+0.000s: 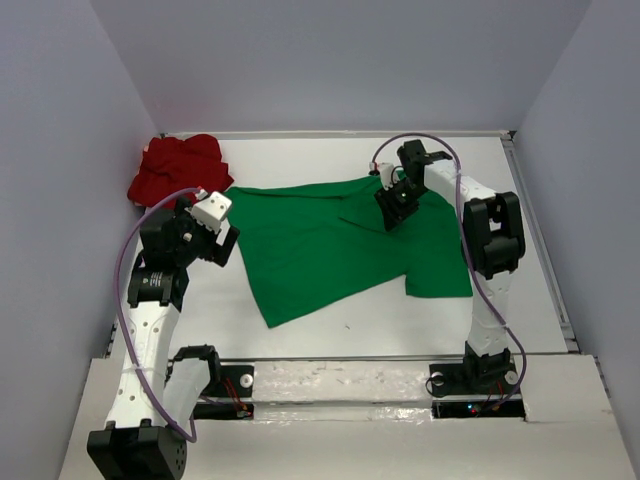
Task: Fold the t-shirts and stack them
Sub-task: Flatten out the tshirt
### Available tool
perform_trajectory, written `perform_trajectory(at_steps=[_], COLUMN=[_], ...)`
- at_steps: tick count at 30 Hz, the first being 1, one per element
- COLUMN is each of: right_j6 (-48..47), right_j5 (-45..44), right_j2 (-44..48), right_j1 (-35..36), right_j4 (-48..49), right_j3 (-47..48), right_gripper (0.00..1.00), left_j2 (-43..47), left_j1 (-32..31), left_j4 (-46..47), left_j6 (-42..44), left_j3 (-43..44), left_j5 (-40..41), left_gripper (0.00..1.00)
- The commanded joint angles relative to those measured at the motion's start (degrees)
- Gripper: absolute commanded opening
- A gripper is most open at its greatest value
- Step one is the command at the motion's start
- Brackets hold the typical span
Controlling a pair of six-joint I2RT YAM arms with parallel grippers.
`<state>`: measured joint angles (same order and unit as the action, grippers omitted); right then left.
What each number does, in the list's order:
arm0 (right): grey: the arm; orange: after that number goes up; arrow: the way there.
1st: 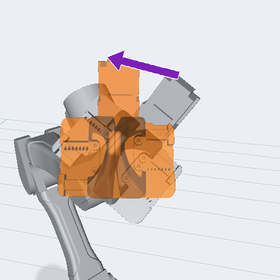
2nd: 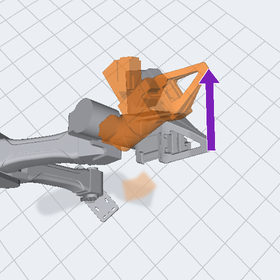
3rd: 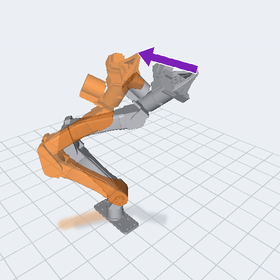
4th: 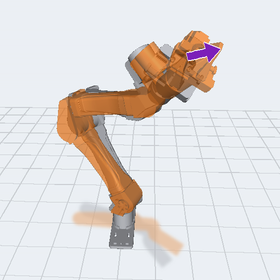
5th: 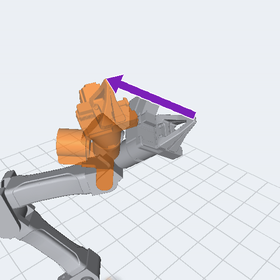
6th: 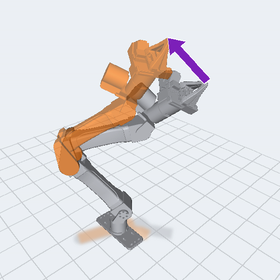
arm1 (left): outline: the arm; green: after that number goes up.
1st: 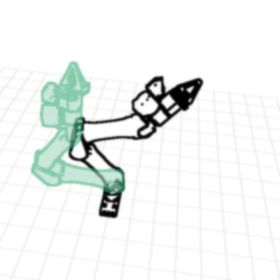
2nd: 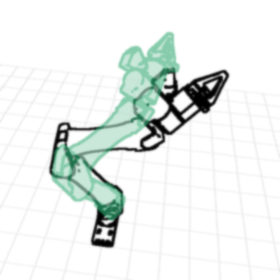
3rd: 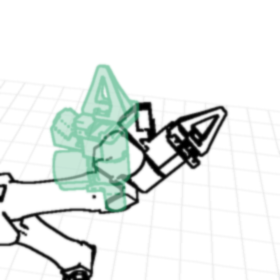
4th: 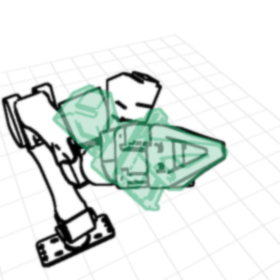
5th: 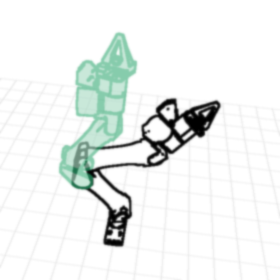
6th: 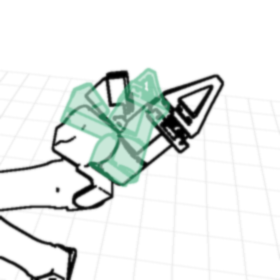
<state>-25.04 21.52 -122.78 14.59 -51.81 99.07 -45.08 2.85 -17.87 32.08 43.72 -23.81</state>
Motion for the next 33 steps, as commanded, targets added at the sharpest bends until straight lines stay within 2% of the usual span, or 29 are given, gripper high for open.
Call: perform_trajectory(at_steps=[1,11,14,15,18,21,31,33], right_j6=[-0.01,-0.36,-0.36,-0.36,-0.28,-0.19,-0.01,0.08], right_j5=[-1.04,-3.06,-3.32,-3.41,-3.41,-3.59,-4.20,-4.64], right_j2=[-0.88,-2.02,-2.37,-2.37,-2.46,-2.37,-2.46,-2.38], right_j1=[-0.18,-0.18,-0.18,-0.18,-0.18,-0.18,-0.18,-0.18], right_j4=[1.36,3.12,3.30,3.30,3.30,3.21,3.12,3.03], right_j3=[1.48,-0.98,-0.98,-0.98,-0.89,-0.72,-0.54,-0.28], right_gripper=[0.48,0.48,0.39,0.30,0.19,0.18,0.00,0.00], left_j2=[1.05,1.14,1.22,1.05,0.96,0.96,1.22,1.31], left_j1=[0.49,0.49,0.58,0.58,0.49,0.58,0.58,0.58], left_j4=[0.47,0.20,0.20,0.12,0.03,0.03,-0.06,-0.15], left_j6=[-0.52,-0.26,-0.17,-0.26,-0.08,-0.08,-0.08,-0.08], left_j3=[0.13,0.04,0.04,0.13,0.22,0.22,0.13,0.13], left_j5=[-1.41,-1.94,-2.03,-2.03,-2.29,-2.38,-2.55,-2.82], left_gripper=[0.99,0.99,0.99,0.99,0.99,0.99,0.99,0.99])
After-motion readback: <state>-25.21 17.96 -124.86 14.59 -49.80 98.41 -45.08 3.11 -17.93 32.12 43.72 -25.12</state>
